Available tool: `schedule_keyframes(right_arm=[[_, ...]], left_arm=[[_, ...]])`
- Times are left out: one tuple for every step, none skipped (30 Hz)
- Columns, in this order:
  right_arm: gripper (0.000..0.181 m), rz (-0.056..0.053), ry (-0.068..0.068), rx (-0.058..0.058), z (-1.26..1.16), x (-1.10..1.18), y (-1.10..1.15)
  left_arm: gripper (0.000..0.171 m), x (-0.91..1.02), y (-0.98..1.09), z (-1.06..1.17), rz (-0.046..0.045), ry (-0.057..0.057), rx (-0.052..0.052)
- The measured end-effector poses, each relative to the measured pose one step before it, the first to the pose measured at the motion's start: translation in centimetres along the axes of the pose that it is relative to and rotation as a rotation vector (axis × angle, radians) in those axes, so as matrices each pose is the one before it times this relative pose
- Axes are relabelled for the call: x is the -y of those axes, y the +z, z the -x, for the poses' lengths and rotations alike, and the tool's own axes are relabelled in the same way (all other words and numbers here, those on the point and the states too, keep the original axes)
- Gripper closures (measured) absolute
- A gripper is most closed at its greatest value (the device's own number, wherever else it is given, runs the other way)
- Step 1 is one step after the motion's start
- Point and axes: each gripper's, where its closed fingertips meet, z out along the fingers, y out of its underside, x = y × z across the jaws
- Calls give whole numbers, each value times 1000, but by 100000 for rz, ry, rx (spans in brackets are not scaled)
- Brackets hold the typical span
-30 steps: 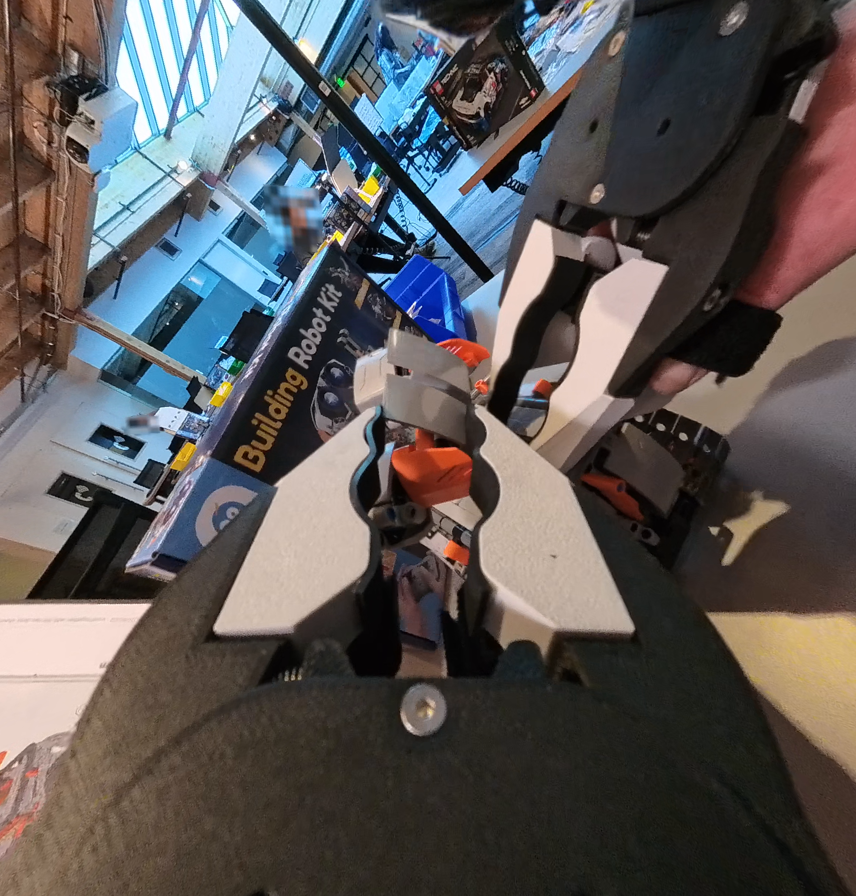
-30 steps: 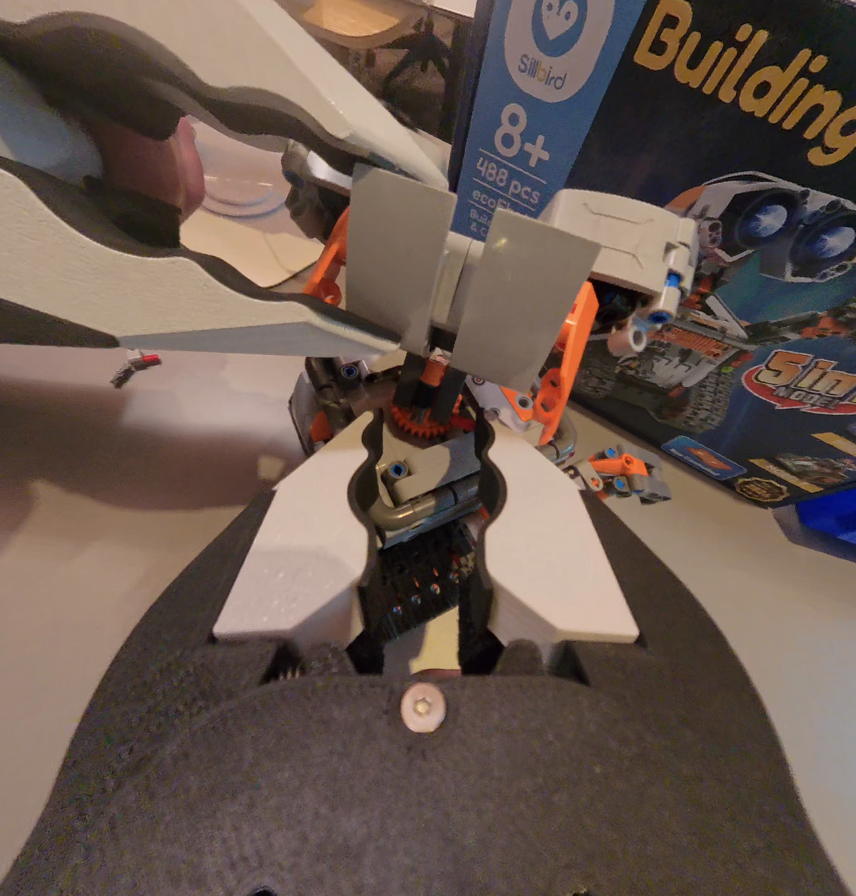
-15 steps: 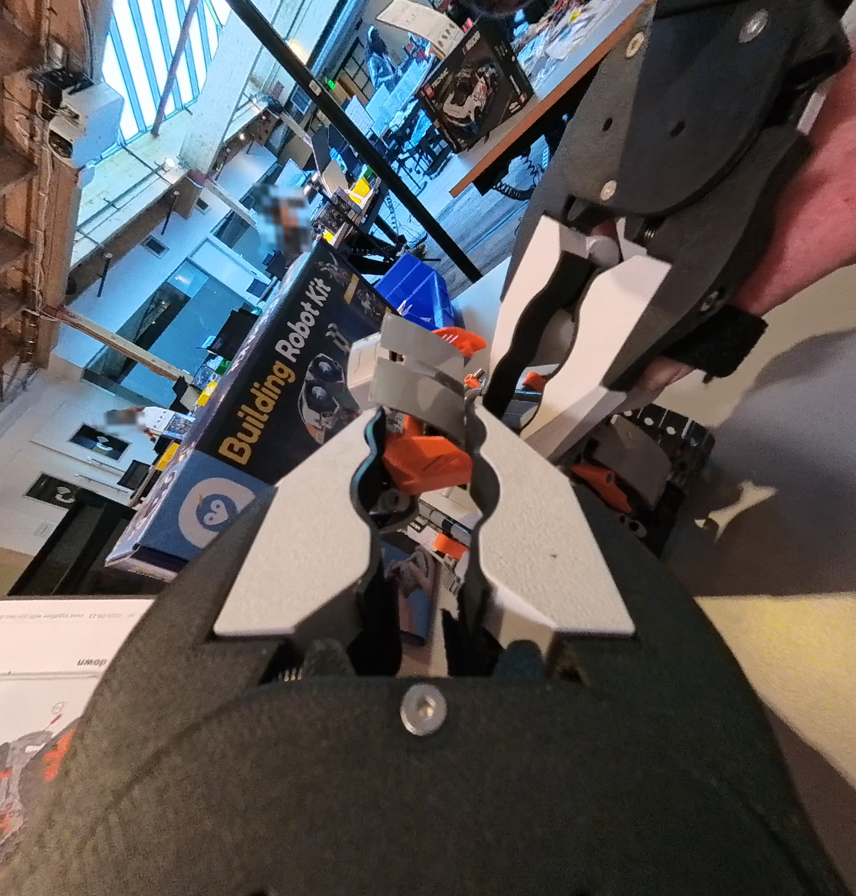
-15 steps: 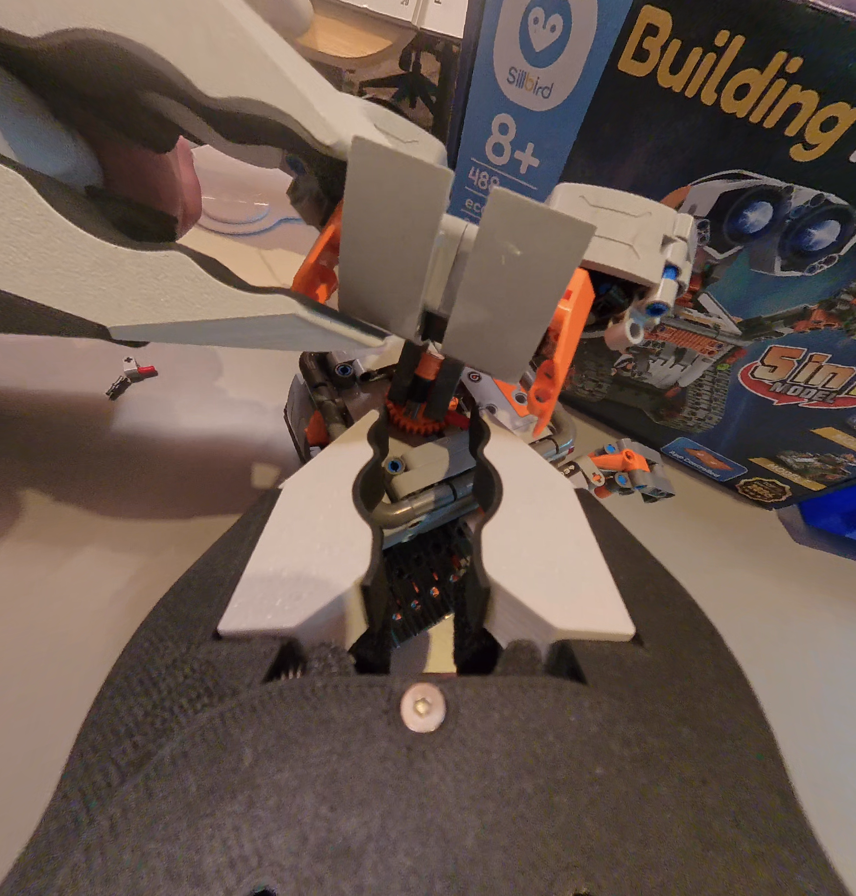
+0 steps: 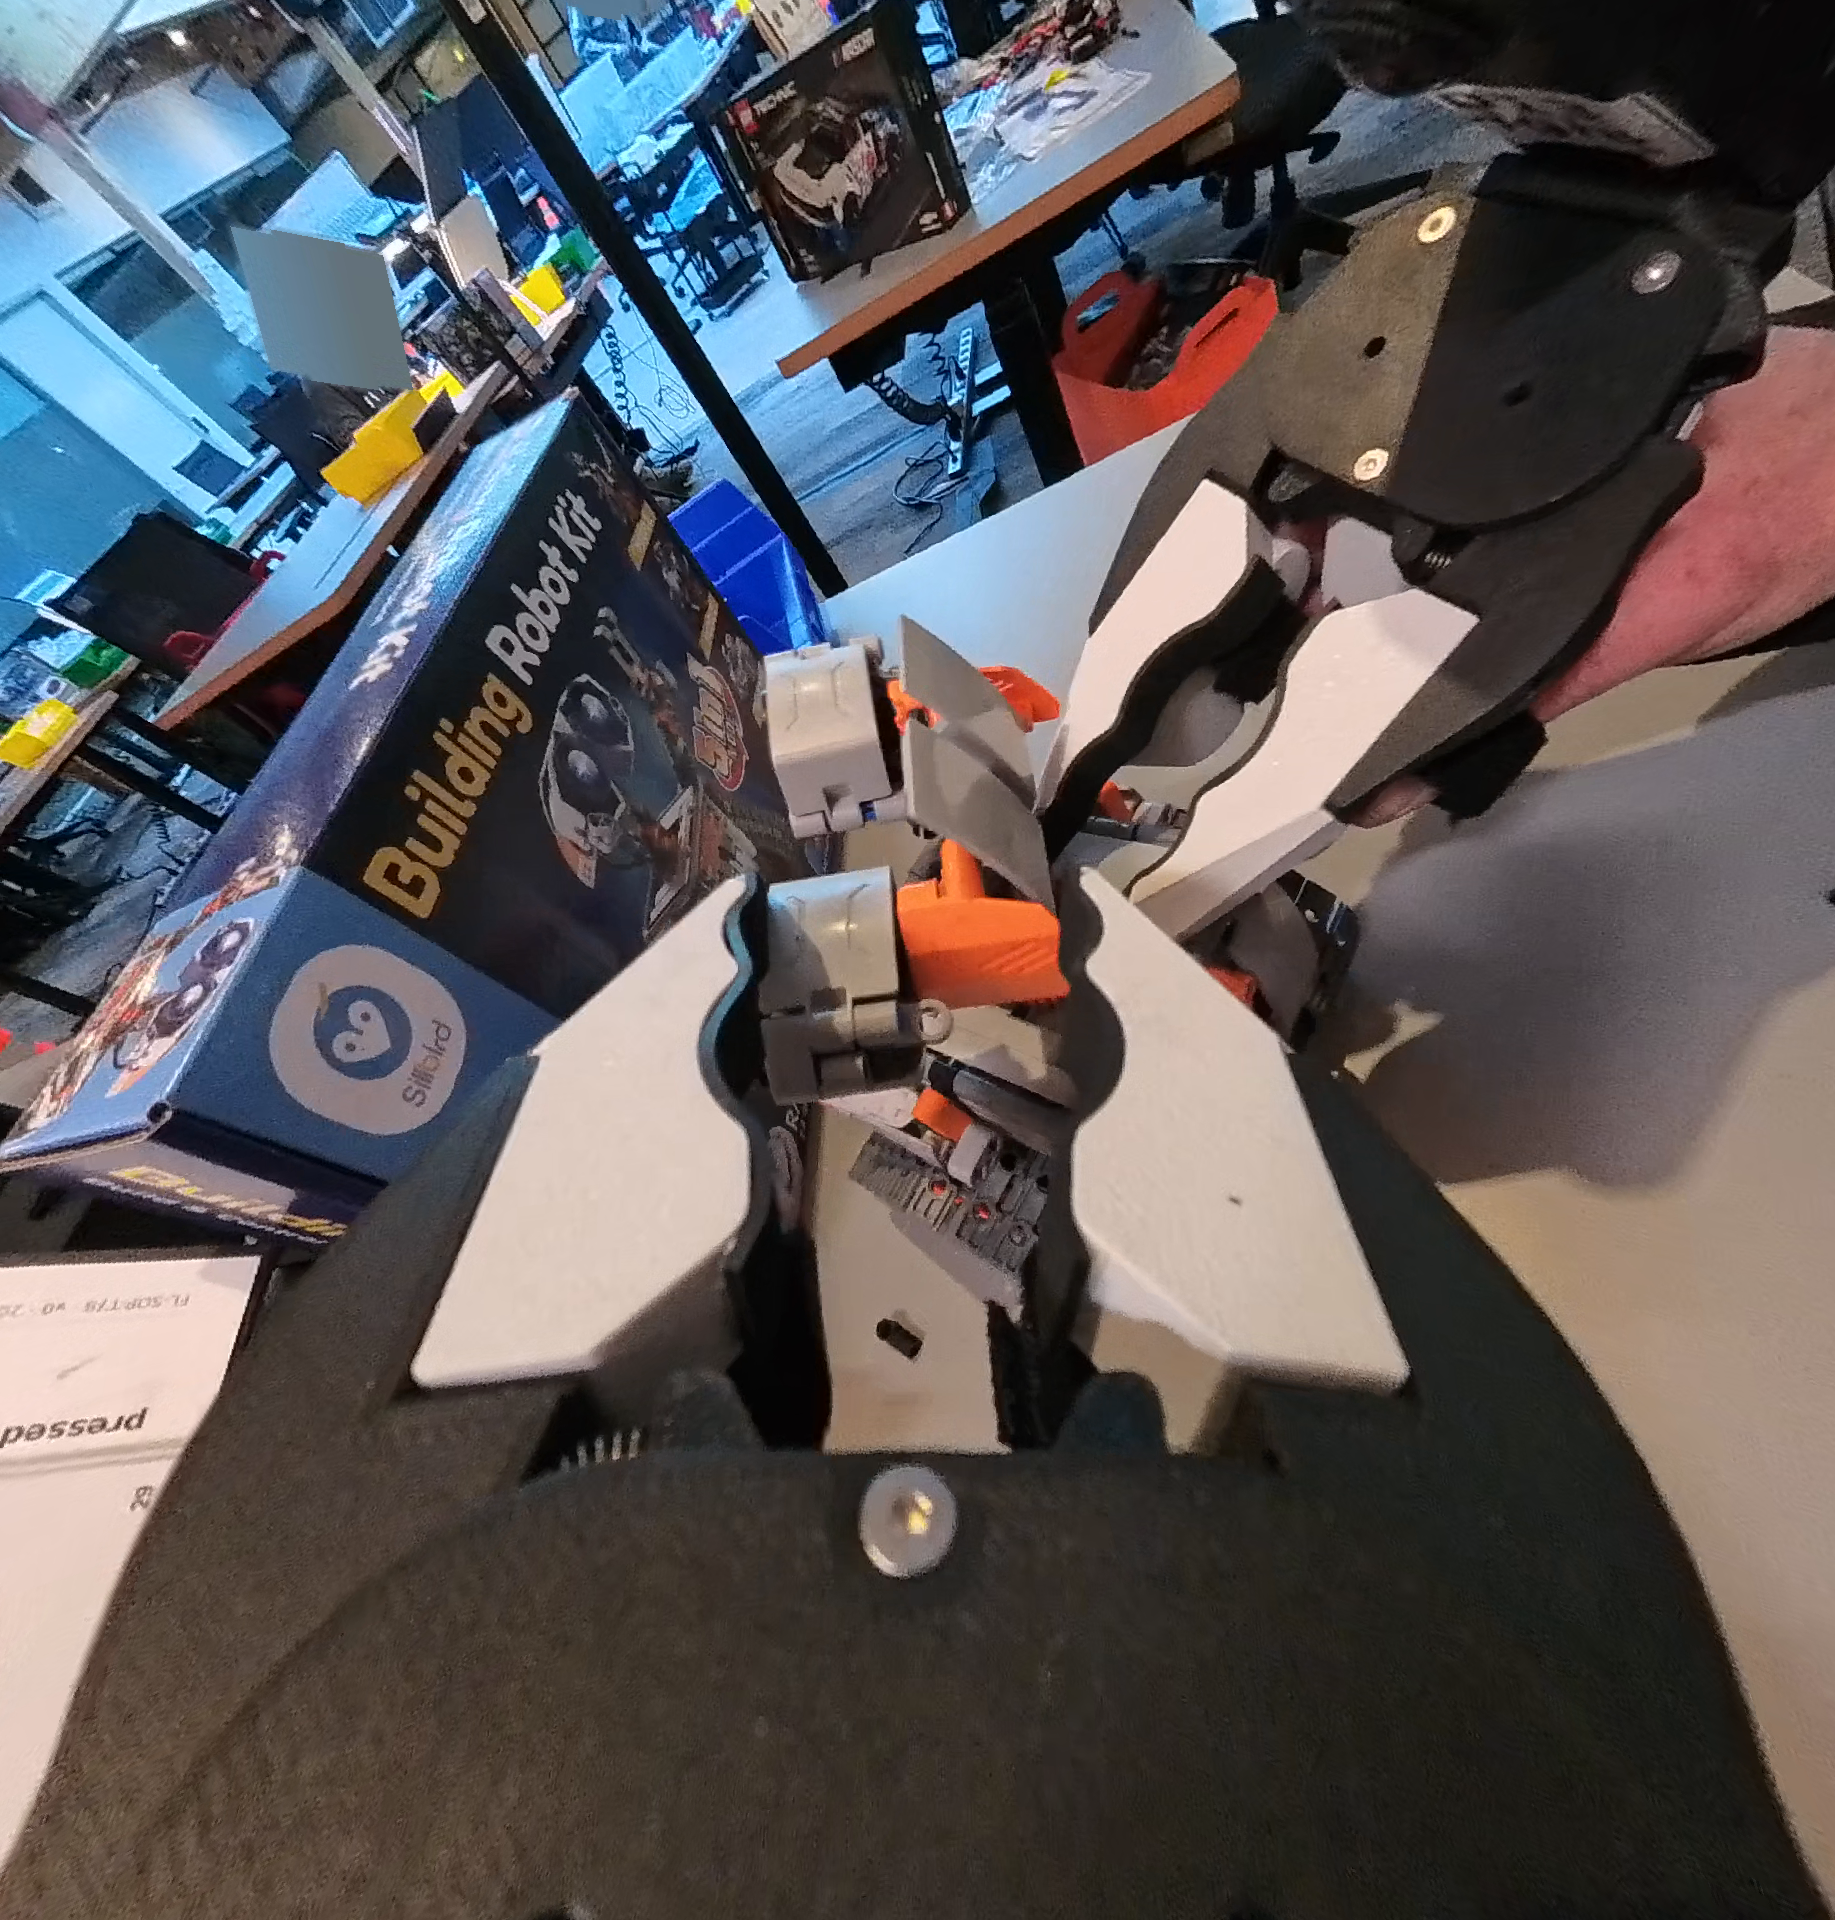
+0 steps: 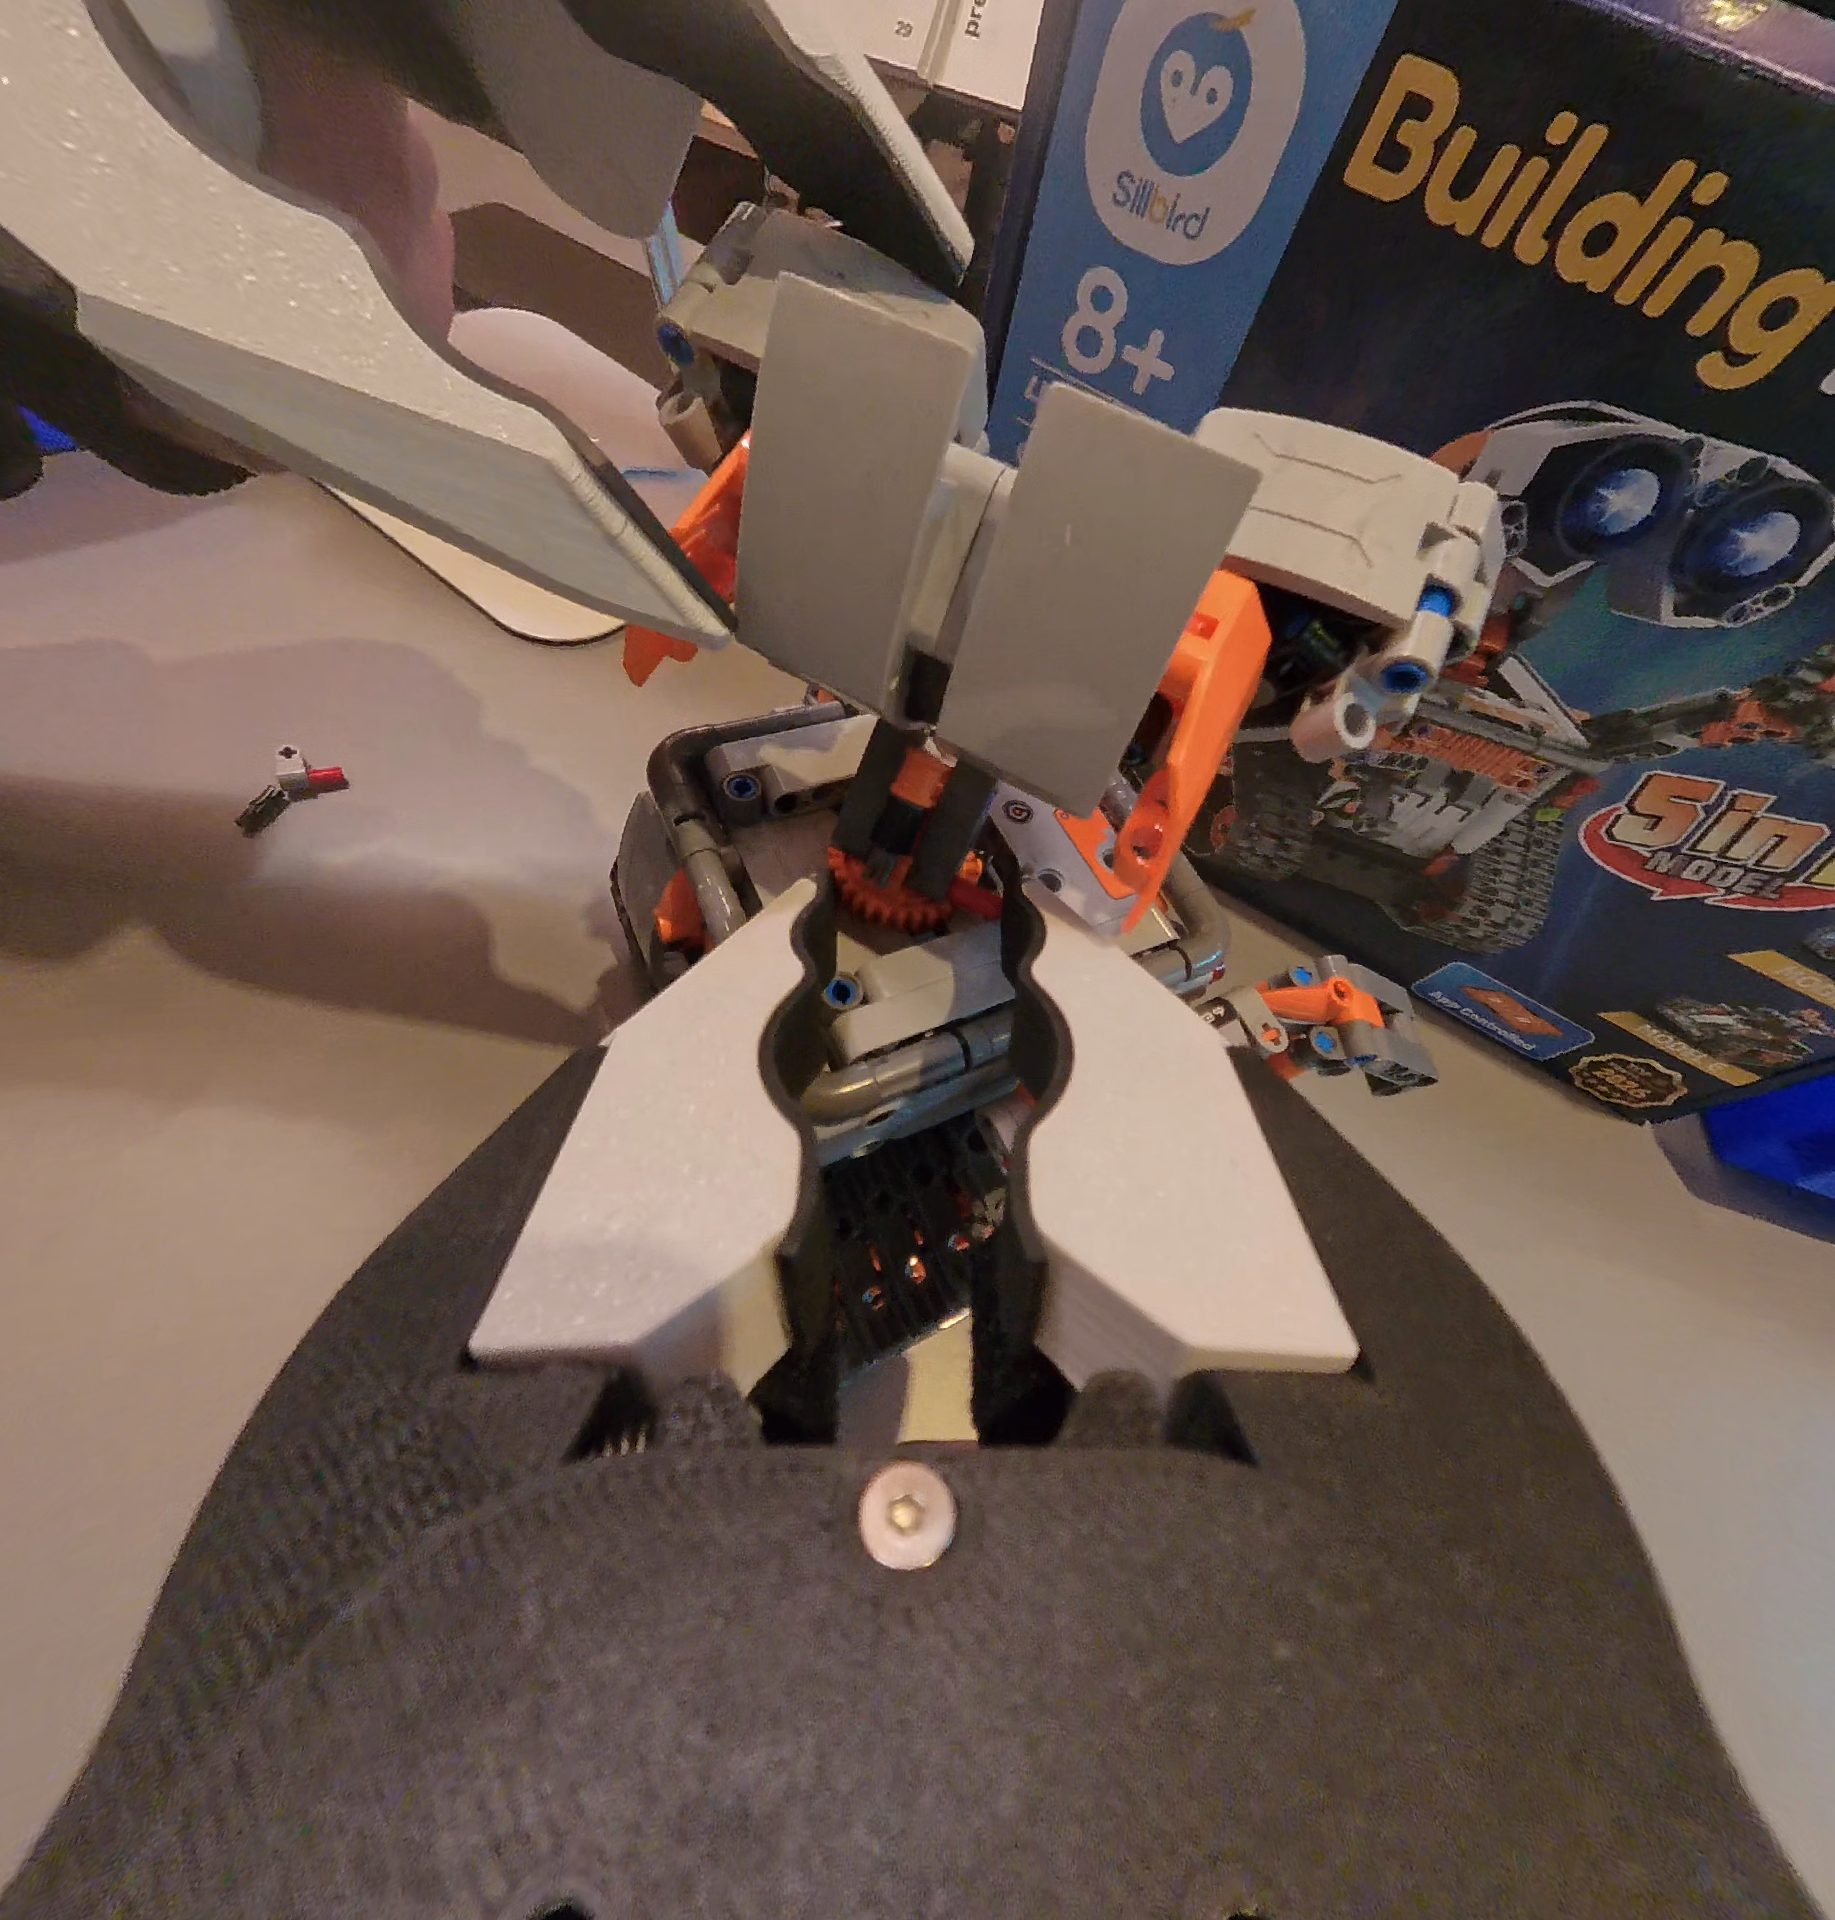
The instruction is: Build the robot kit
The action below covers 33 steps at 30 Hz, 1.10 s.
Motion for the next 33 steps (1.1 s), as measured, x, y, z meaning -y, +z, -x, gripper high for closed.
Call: schedule_keyframes(right_arm=[[151, -144, -222, 264, -26, -10, -9], [151, 171, 68, 171, 5, -5, -10], [151, 243, -77, 25, 2, -1, -22], [151, 113, -93, -67, -10, 8, -8], [151, 2, -158, 20, 2, -3, -10], [151, 122, 181, 291, 11, -10, -24], [151, 75, 152, 154, -21, -1, -11], [151, -29, -39, -145, -53, -1, 4], [151, 84, 41, 61, -21, -3, -22], [151, 239, 118, 251, 10, -12, -6], [151, 250, -139, 123, 15, -16, -5], [152, 197, -189, -110, -21, -13, -10], [152, -16, 144, 175, 7, -7, 16], [152, -59, -15, 244, 5, -1, 19], [152, 79, -159, 72, -31, -16, -4], [152, 63, 162, 265, -3, -8, -6], [152, -94, 167, 224, -6, 5, 9], [152, -108, -22, -7, -19, -10, 9], [152, -19, 130, -24, -35, 1, -10], [152, -90, 252, 169, -18, -1, 1], [152, 6, 167, 88, -14, -16, 6], [152, -55, -28, 49, 5, 8, 4], [152, 34, -115, -22, -2, 1, 6], [152, 23, -149, -35, 4, 4, 6], [152, 0, -57, 35, 10, 10, 17], [152, 1, -154, -53, 1, 3, -1], [152, -2, -210, -220, -25, -1, -10], [152, -57, -125, -165, 0, 0, -2], [152, -73, -194, -110, 12, 4, -2], [152, 12, -252, -64, 5, -10, -7], [152, -12, -156, -36, -6, 3, 0], [152, -136, -12, -16, -1, 6, 5], [152, -100, -59, 52, -7, 12, 8]], left_arm=[[116, 10, 12, 21, -199, -257, 378], [117, -5, 42, 38, -372, -532, 503], [117, 46, 12, -13, -641, -985, 161], [117, -3, 15, 29, -47, -970, 346], [118, 3, 5, 47, 181, -1070, 688], [118, 51, 20, -3, -163, -1471, 734], [118, 39, 18, -7, -272, -1241, 1096], [119, -10, 18, 49, 66, -970, 1396], [119, -19, 2, 105, 355, -1409, 1261], [120, 17, 7, 40, 230, -1585, 655], [121, 57, -4, -6, -241, -826, 662], [122, 13, 4, 83, 47, -2443, 807], [123, 52, 27, 30, -4, -4009, -232], [124, 130, -39, 85, -447, -2895, -136], [125, 128, -30, -62, -775, -1440, -655], [123, 43, -22, -110, -262, -343, -946], [120, 46, -124, -218, -168, 1001, -1841], [118, 168, -290, -338, -941, 2219, -2656], [118, 244, -438, -190, -1274, 2912, -1656], [115, 29, -459, -4, 738, 2788, -757], [110, -132, -502, 175, 2066, 2876, 136], [105, -21, -552, 393, 1095, 4786, 2361], [105, -128, -452, 267, 1746, 8212, 3097], [103, -459, -182, 49, 3871, 10163, 2950], [100, -510, 40, 147, 4246, 8839, 3891], [100, -330, 223, -132, 3020, 7063, 2156], [98, -98, 349, -460, 1160, 5233, 52], [97, -178, 411, -195, 1290, 3472, 1312], [96, -458, 486, -47, 2497, 3441, 2187], [95, -425, 443, -157, 1456, 3707, 1594], [98, -209, 296, 13, -62, 3043, 2466], [100, 90, 191, 70, -1839, 2092, 2444], [101, 40, 236, -195, -1101, 1527, 400]])
